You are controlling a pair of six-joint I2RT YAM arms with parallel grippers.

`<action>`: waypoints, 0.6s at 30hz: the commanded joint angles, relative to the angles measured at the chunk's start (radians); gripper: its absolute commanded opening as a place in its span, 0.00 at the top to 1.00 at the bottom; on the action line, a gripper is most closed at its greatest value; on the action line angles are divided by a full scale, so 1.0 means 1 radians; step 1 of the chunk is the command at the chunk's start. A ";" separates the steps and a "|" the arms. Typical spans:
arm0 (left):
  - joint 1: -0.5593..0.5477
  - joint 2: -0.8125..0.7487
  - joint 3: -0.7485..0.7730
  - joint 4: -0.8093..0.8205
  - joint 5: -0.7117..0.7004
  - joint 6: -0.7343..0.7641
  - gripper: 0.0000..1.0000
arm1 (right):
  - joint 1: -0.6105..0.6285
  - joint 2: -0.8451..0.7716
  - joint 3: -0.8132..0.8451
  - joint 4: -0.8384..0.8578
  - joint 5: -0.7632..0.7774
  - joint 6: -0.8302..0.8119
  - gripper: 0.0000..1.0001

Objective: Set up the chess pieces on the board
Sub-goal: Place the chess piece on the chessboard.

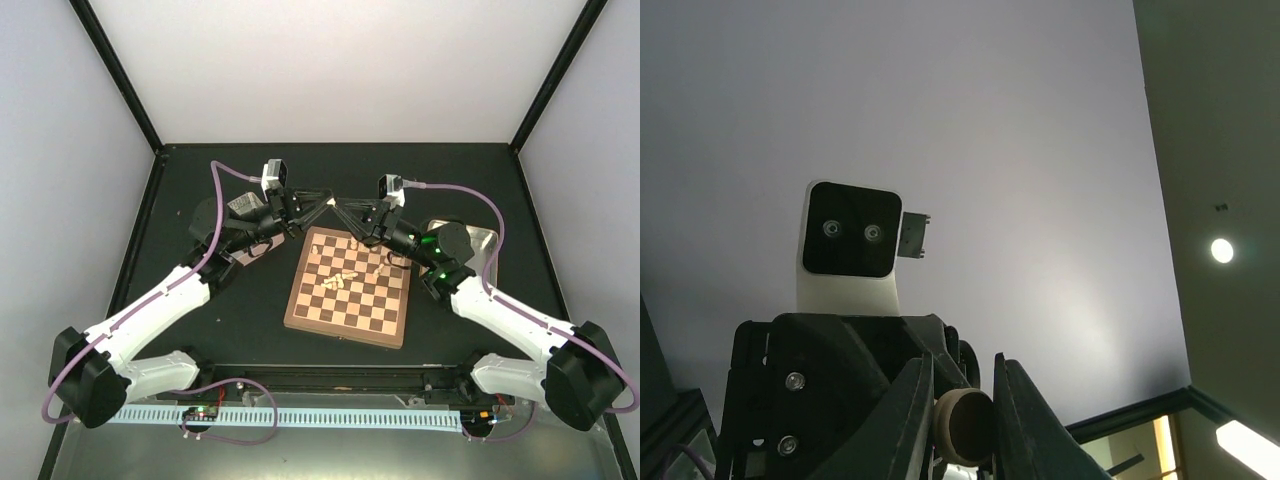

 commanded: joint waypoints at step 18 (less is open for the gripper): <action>-0.019 -0.059 -0.047 -0.100 -0.050 0.127 0.54 | 0.003 -0.150 -0.003 -0.268 0.012 -0.197 0.99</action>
